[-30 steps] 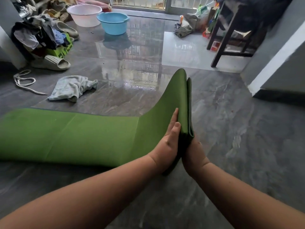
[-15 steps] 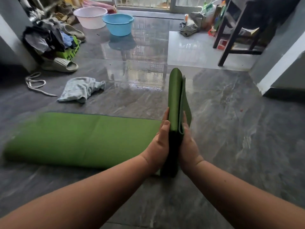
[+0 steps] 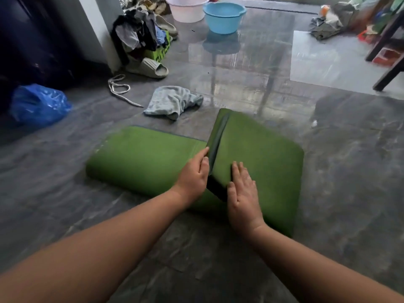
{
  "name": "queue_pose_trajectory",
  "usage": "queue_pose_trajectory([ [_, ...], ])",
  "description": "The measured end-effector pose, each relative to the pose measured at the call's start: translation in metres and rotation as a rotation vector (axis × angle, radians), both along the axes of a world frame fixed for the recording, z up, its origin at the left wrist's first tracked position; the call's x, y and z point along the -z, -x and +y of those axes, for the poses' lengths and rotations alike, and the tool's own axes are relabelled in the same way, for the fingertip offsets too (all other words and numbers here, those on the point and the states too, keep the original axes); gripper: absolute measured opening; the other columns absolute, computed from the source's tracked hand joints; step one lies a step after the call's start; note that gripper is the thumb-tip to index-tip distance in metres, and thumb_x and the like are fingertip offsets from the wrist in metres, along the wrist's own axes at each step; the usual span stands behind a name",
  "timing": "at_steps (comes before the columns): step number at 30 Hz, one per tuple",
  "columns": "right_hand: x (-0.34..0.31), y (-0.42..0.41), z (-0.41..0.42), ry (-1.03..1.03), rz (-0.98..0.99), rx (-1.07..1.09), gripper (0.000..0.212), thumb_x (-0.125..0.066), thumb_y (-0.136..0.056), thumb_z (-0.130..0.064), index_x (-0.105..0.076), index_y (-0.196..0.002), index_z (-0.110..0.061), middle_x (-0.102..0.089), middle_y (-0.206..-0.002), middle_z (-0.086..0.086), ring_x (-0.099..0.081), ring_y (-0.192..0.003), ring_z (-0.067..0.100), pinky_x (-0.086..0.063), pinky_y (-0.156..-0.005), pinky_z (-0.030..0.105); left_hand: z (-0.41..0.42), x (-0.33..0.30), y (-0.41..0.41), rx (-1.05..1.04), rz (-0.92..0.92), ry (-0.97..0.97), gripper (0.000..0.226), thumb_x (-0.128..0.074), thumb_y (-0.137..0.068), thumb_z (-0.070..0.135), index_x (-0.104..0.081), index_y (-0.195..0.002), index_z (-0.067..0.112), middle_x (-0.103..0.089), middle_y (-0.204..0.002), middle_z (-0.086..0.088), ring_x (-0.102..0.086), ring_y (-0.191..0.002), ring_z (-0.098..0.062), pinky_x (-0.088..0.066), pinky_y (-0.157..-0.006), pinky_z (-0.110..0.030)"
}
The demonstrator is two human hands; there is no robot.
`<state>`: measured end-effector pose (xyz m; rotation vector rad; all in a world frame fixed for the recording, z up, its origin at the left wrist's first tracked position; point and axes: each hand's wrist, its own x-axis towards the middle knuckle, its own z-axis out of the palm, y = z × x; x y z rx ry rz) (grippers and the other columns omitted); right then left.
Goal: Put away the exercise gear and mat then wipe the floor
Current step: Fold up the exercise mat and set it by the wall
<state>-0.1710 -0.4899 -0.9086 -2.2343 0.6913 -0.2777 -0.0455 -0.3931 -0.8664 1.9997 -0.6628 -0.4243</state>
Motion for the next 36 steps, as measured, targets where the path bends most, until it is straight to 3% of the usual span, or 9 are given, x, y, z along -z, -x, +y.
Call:
queue_pose_trajectory([
  [3,0.019,-0.014,0.017,0.088,0.099,-0.105,0.075,-0.006,-0.086,-0.053,-0.008,-0.157,-0.029,0.001,-0.164,-0.010,0.009,-0.145,-0.001,0.005,-0.121,0.034,0.022,0.026,-0.025,0.048,0.013,-0.140,0.042,-0.038,-0.104,0.013,-0.041,-0.144,-0.002,-0.044,-0.149,-0.018,-0.039,-0.140,-0.025,-0.024,-0.108,-0.017],
  [6,0.036,-0.027,0.029,0.134,0.170,-0.218,0.066,-0.020,-0.095,-0.045,-0.008,-0.158,-0.027,0.004,-0.160,-0.012,0.010,-0.147,0.004,0.005,-0.123,0.037,0.038,0.044,-0.039,0.095,0.064,-0.237,0.049,-0.040,-0.104,0.018,-0.032,-0.149,0.003,-0.036,-0.155,-0.014,-0.032,-0.144,-0.021,-0.020,-0.112,-0.019],
  [9,0.055,-0.032,0.034,0.264,0.285,-0.303,0.066,-0.034,-0.100,-0.034,-0.009,-0.158,-0.018,-0.002,-0.165,0.003,0.004,-0.152,0.019,0.001,-0.124,0.039,0.044,0.058,-0.043,0.153,0.056,-0.226,0.052,-0.045,-0.102,0.018,-0.031,-0.151,0.007,-0.033,-0.156,-0.015,-0.030,-0.145,-0.020,-0.020,-0.118,-0.026],
  [12,0.067,-0.029,0.041,0.413,0.455,-0.321,0.066,-0.029,-0.100,-0.038,-0.004,-0.158,-0.018,-0.001,-0.166,0.003,0.005,-0.153,0.022,0.003,-0.122,0.050,0.046,0.077,-0.033,0.406,-0.153,-0.580,0.063,-0.045,-0.099,0.023,-0.018,-0.156,0.019,-0.014,-0.162,-0.016,-0.012,-0.150,-0.028,-0.012,-0.122,-0.039],
  [15,0.071,-0.020,0.039,0.496,0.492,-0.297,0.068,-0.024,-0.098,-0.047,-0.006,-0.158,-0.022,-0.003,-0.166,0.001,0.004,-0.153,0.024,0.008,-0.119,0.058,0.052,0.090,-0.016,0.506,-0.328,-0.883,0.072,-0.042,-0.097,0.034,-0.002,-0.156,0.026,0.008,-0.164,-0.012,0.012,-0.149,-0.035,-0.005,-0.120,-0.056],
  [20,0.075,0.012,0.013,0.582,0.532,-0.217,0.074,-0.029,-0.092,-0.058,-0.019,-0.157,-0.023,-0.019,-0.164,0.006,-0.012,-0.151,0.032,-0.005,-0.117,0.064,0.051,0.092,-0.009,0.563,-0.619,-0.908,0.081,-0.039,-0.094,0.037,0.015,-0.154,0.029,0.024,-0.161,-0.007,0.031,-0.144,-0.032,0.012,-0.110,-0.068],
  [24,0.077,0.041,-0.018,0.604,0.583,-0.142,0.082,-0.035,-0.086,-0.062,-0.017,-0.157,-0.025,-0.018,-0.163,0.012,-0.012,-0.150,0.039,-0.008,-0.114,0.068,0.037,0.099,-0.004,0.696,-0.718,-0.842,0.078,-0.036,-0.095,0.043,0.017,-0.151,0.037,0.028,-0.157,0.002,0.028,-0.145,-0.030,0.020,-0.106,-0.070],
  [31,0.096,0.055,-0.031,0.528,0.737,-0.245,0.081,-0.022,-0.089,-0.066,0.017,-0.153,-0.036,0.018,-0.164,0.009,0.022,-0.149,0.032,0.010,-0.109,0.073,0.052,0.141,-0.003,0.645,-0.537,-0.902,0.070,-0.026,-0.101,0.044,0.035,-0.134,0.055,0.038,-0.151,0.009,0.035,-0.142,-0.031,0.011,-0.104,-0.076],
  [36,0.105,0.048,-0.037,0.456,0.775,-0.309,0.085,-0.030,-0.092,-0.067,0.024,-0.150,-0.036,0.028,-0.161,0.007,0.030,-0.146,0.031,0.014,-0.108,0.073,0.054,0.153,-0.003,0.627,-0.477,-0.902,0.071,-0.025,-0.101,0.044,0.039,-0.128,0.058,0.044,-0.144,0.012,0.039,-0.139,-0.030,0.010,-0.107,-0.074],
])
